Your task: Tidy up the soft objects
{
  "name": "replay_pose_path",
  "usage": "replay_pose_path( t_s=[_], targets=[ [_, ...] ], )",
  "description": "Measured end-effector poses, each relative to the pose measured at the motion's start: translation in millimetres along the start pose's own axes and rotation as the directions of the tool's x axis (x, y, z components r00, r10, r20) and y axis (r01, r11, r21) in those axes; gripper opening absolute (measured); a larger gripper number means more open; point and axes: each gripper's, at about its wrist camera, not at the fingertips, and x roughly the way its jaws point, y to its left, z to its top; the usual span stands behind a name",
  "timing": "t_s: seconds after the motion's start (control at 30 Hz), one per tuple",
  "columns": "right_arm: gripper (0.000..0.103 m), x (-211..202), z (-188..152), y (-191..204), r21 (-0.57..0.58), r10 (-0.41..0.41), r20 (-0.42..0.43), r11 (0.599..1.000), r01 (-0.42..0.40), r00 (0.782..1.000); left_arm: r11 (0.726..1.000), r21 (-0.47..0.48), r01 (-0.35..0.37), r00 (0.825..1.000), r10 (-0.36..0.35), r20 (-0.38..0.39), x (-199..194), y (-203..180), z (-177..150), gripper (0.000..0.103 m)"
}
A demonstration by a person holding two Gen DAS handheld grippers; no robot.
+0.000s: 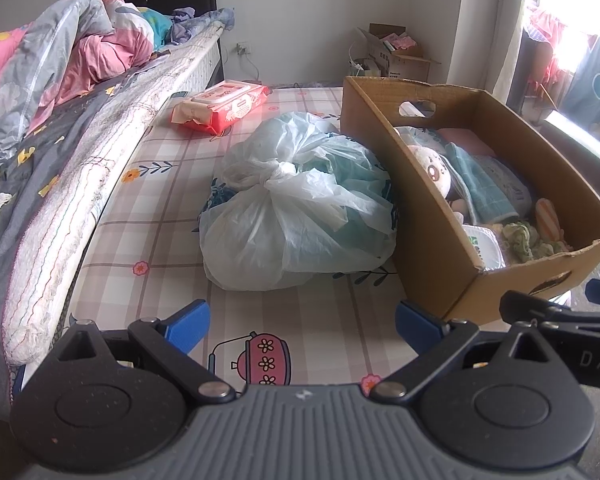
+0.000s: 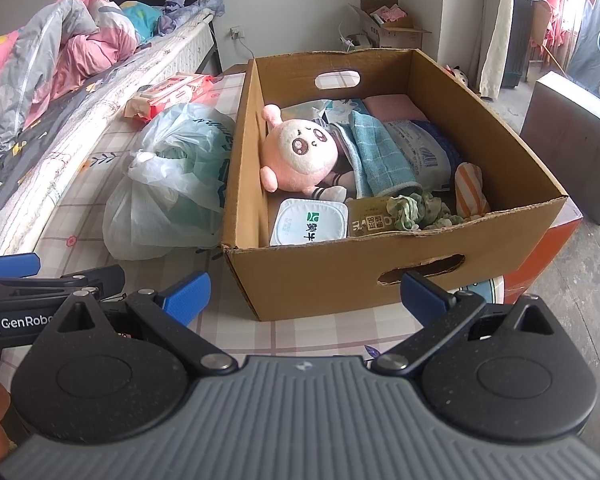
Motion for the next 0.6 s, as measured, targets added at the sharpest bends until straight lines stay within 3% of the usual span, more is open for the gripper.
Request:
replay_pose_path(
  t_s=[0.6],
  targets=[
    [0.102,2.4,0.0,-0.1,0.0,0.003,-0.006,1.0,-0.003,1.0,1.0,-0.001,0.0,1.0,0.0,-0.002,0.5,0.2,-0.1,0.099]
  ],
)
